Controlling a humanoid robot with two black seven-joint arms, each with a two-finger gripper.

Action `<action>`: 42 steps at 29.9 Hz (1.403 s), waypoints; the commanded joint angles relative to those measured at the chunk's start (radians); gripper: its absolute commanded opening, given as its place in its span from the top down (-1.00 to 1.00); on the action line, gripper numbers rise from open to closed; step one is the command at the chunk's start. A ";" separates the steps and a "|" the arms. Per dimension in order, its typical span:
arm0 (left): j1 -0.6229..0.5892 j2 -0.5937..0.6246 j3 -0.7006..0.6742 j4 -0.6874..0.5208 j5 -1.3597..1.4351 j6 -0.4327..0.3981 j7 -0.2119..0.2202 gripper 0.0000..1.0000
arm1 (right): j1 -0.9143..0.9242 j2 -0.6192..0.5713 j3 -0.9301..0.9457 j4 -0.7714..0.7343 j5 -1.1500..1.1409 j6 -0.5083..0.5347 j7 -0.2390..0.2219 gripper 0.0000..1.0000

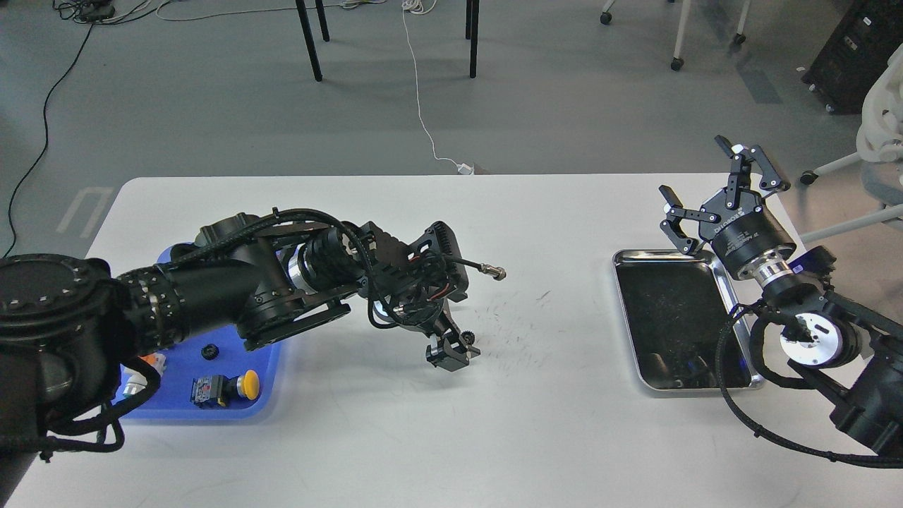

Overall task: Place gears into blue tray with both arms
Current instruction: 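Lower the left gripper onto the black part and grasp it, then carry the black part into the blue tray and release it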

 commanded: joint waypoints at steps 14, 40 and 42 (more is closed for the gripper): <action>0.028 0.014 0.050 0.007 0.000 0.004 0.000 -0.02 | 0.002 0.000 -0.001 -0.003 -0.001 -0.003 0.000 -0.97; 0.024 -0.005 0.047 0.033 0.000 0.005 0.000 0.26 | 0.004 -0.002 -0.001 -0.002 0.001 -0.003 0.000 -0.97; 0.022 -0.005 0.048 0.035 0.000 0.005 0.000 0.35 | 0.004 0.000 -0.001 0.000 -0.001 -0.003 0.000 -0.97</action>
